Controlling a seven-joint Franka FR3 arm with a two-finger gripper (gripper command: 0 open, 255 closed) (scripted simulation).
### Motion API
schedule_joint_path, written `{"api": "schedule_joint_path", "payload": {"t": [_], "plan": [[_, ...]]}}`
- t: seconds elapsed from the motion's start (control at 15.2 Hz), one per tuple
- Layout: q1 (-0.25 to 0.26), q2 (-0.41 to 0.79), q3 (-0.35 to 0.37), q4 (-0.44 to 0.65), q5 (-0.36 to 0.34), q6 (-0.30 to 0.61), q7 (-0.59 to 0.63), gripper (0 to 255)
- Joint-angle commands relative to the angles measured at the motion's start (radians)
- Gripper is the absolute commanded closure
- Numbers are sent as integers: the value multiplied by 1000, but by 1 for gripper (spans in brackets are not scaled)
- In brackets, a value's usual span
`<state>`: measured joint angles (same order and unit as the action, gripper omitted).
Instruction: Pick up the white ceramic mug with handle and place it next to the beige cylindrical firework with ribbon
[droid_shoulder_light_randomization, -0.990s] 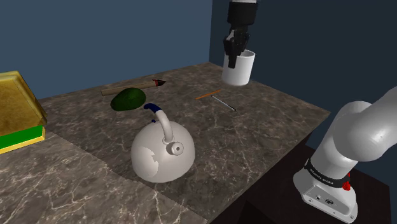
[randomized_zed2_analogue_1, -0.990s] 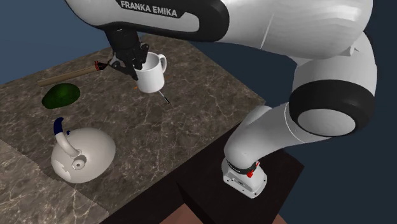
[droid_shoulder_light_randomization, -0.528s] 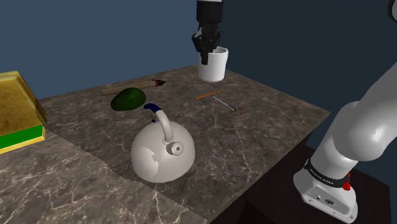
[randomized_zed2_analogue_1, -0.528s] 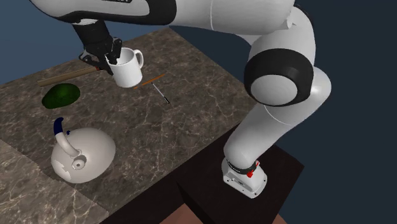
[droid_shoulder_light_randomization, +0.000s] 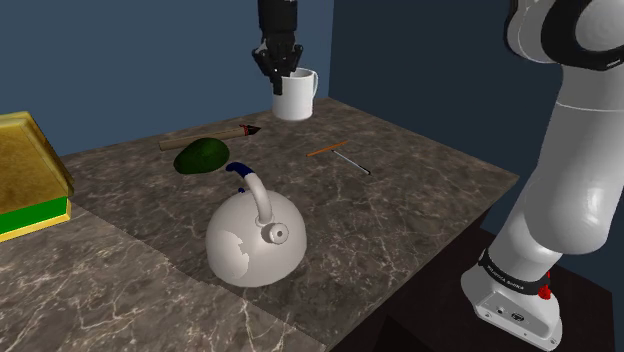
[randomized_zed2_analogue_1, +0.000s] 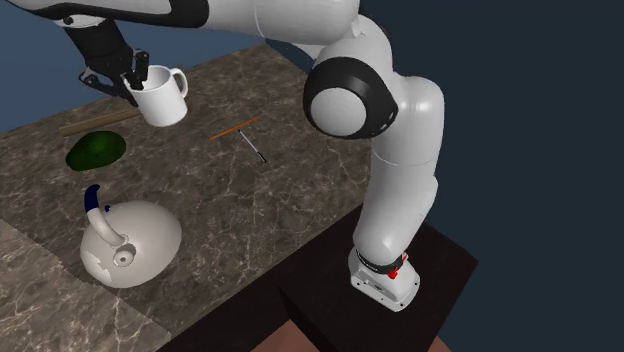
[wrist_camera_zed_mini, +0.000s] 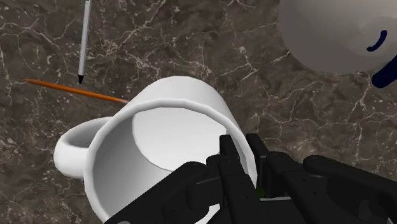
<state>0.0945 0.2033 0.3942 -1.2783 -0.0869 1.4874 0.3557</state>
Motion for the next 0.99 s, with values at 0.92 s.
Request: {"api": "schedule_joint_path", "payload": {"t": [0.92], "plan": [[62,241,-2,185,-88,43,33,255]]}}
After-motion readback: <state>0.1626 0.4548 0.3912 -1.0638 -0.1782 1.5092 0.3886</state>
